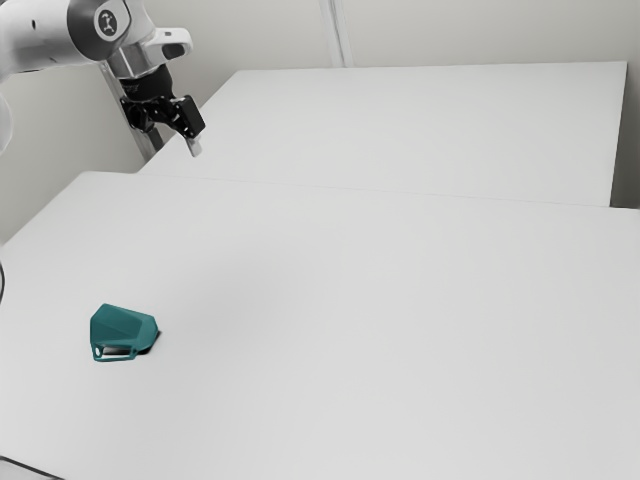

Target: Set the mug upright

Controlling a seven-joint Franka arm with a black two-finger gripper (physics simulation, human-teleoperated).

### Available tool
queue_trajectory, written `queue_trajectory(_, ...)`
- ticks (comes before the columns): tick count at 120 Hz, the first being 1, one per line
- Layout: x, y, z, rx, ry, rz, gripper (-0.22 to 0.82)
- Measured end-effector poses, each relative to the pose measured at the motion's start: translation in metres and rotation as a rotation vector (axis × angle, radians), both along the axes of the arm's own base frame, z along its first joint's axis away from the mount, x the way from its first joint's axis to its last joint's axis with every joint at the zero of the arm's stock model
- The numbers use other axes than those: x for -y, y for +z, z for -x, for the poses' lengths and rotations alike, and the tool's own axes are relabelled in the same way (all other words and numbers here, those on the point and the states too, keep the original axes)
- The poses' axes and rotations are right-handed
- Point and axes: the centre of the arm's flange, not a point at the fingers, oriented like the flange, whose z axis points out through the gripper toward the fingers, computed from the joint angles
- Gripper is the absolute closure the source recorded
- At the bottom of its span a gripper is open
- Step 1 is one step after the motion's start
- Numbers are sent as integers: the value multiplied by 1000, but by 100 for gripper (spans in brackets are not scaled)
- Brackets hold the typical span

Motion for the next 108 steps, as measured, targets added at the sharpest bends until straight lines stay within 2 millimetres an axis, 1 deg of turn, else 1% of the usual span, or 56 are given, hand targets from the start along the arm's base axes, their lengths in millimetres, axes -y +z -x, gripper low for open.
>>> queue_trajectory(43, -1, -3, 2, -8, 4, 2, 0)
queue_trajectory(48, -4, -3, 3, -8, 9, 3, 0)
queue_trajectory(51, -9, -3, 6, -11, 19, 10, 0)
queue_trajectory(54, -17, -5, 11, -18, 35, 22, 0)
queue_trajectory(59, -35, -11, 23, -36, 74, 52, 0)
queue_trajectory(64, -59, -18, 35, -56, 124, 95, 0)
queue_trajectory(72, -100, -21, 54, -64, 195, 157, 0)
queue_trajectory(88, -168, -39, 102, -73, 298, 302, 0)
queue_trajectory(103, -230, -68, 152, -72, 376, 414, 0)
queue_trajectory(108, -250, -74, 168, -63, 394, 437, 0)
